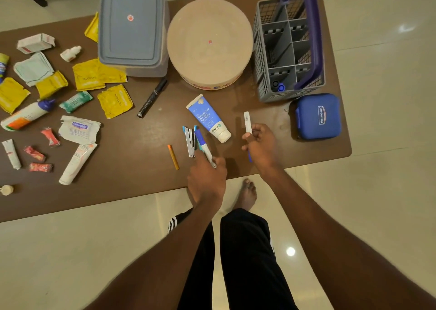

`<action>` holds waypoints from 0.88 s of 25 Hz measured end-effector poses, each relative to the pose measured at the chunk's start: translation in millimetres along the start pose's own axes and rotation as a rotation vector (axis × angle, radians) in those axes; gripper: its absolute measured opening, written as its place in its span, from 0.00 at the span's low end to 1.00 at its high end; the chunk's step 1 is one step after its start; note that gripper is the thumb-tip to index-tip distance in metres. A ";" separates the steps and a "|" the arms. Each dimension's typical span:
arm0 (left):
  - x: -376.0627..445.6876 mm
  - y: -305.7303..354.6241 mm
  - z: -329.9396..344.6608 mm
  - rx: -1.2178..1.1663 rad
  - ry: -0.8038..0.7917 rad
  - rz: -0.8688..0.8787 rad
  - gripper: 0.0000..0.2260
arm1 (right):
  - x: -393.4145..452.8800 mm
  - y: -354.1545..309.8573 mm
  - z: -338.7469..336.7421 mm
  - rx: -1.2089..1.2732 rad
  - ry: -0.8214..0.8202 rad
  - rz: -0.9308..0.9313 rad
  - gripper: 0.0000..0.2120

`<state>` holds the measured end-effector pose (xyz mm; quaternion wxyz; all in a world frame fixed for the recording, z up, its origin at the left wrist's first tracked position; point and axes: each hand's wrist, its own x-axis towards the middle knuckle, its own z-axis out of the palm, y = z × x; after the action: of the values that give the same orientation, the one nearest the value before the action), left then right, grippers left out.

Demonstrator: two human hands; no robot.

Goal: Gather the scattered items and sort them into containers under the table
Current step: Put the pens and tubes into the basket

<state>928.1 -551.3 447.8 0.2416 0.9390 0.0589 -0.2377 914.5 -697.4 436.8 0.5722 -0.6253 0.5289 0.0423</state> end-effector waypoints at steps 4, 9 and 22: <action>-7.2 11.3 -9.6 -0.131 0.015 0.264 0.05 | -26.0 -14.3 -16.4 0.234 0.005 -0.012 0.10; 13.0 64.4 -14.9 -0.151 -0.091 0.633 0.05 | -35.1 -42.5 -56.3 0.376 -0.114 -0.055 0.11; 20.5 152.3 -17.1 -0.285 -0.052 1.077 0.11 | -42.5 -82.2 -141.5 0.041 0.364 -0.624 0.11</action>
<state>987.7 -676.6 516.0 0.4551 0.7883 -0.4035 -0.0934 876.1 -796.6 568.2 0.4665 -0.7422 0.4067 -0.2572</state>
